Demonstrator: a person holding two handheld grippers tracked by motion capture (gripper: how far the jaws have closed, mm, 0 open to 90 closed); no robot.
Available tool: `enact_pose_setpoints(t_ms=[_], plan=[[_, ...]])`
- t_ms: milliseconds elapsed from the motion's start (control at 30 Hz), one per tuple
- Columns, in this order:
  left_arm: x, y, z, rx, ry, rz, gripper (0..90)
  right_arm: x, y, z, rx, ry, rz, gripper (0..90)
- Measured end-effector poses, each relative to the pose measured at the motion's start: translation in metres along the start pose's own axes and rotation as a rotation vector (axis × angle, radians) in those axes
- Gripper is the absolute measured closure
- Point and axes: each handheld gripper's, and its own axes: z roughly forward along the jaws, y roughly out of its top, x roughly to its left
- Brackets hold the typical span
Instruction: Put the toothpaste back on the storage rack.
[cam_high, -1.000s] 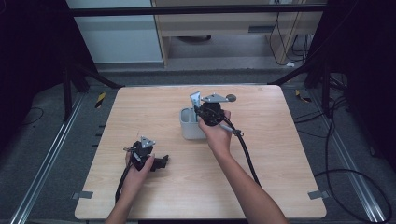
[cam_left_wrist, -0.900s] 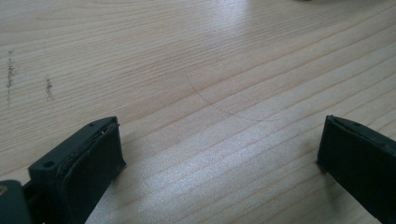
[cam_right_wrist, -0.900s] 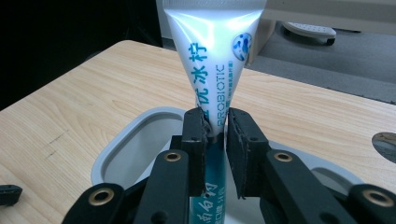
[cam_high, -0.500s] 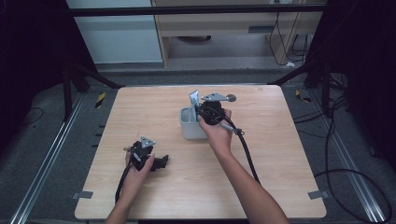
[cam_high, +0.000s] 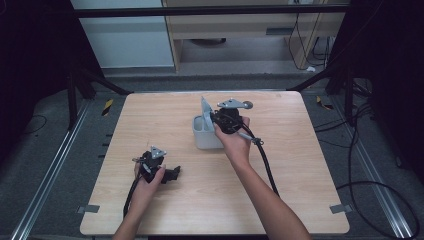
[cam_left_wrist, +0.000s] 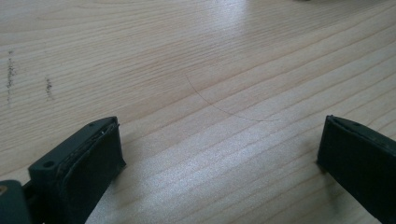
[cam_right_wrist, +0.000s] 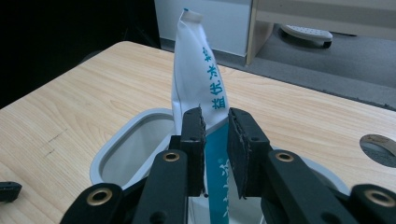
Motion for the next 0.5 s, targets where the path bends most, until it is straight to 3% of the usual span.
enact_pose_setpoints(t_ms=[500], plan=[[0.000,0.000,0.000,0.000,0.000,0.000,0.0,-0.009,0.004,-0.015,0.000,-0.018,-0.019,71.6]])
